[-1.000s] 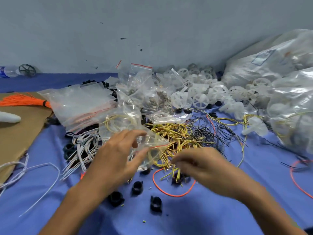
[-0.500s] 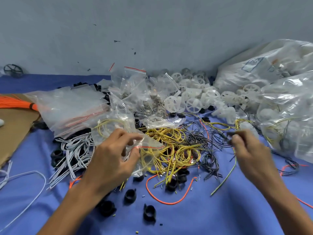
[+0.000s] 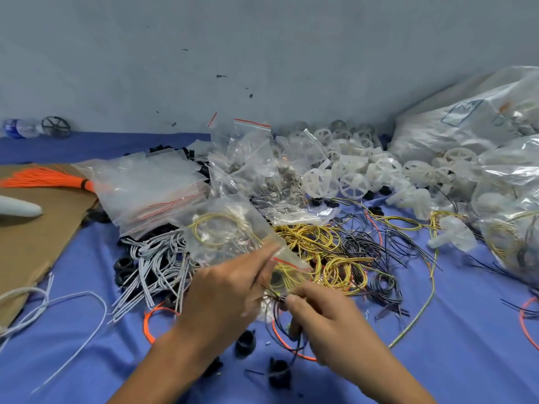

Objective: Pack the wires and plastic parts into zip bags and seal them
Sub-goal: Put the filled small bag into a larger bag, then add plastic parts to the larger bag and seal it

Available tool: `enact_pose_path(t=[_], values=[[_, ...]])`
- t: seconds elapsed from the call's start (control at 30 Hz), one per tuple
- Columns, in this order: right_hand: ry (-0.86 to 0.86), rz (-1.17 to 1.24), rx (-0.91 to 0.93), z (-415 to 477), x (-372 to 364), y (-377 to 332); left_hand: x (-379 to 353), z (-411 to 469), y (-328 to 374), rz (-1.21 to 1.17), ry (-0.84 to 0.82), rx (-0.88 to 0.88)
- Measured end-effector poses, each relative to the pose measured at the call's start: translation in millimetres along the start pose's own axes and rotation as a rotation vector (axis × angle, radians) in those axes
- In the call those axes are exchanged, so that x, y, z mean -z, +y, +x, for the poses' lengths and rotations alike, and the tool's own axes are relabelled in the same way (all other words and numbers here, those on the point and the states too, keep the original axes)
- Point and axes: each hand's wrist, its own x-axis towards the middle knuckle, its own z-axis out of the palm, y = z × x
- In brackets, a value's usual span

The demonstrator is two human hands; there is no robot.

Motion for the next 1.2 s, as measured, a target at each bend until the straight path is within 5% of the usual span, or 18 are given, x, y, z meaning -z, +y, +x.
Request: enact_pose_path(t=[0.13,0.2,0.37,0.5,0.6,0.73,0.9,1.03,1.2], values=[[0.176,-0.327,0.035,19,-5,15,-3,-3,2,0.006,-0.063,-0.058],[0.218,-0.258,0.035,22,-6,14,-4,-4,4,-0.002,-0.083,-0.082],[-0.068,0.901,-0.18,38,-25,-5,-7,-5,6,-0.023,-0.103,-0.087],[0.005,1.251,-0.389,65,-53,-23,-8,-4,6,-0.1,-0.047,-0.058],[0.028,0.709,-0.369,70,-43,-31,-8,-5,1,-0.161,-0.011,0.046],[0.133,-0.09,0.217,38,-22,-30,-5,-4,-1,-0.231,0.061,0.164],[0.253,-0.27,0.342,-42,-24,-1,-8,-4,2,-0.173,0.04,0.161],[-0.055,-0.638,0.191,-60,-35,10,-9,-7,0,-0.193,0.015,0.161],[-0.081,-0.676,0.13,-57,-26,0,-10,-8,0,-0.202,0.005,0.15]])
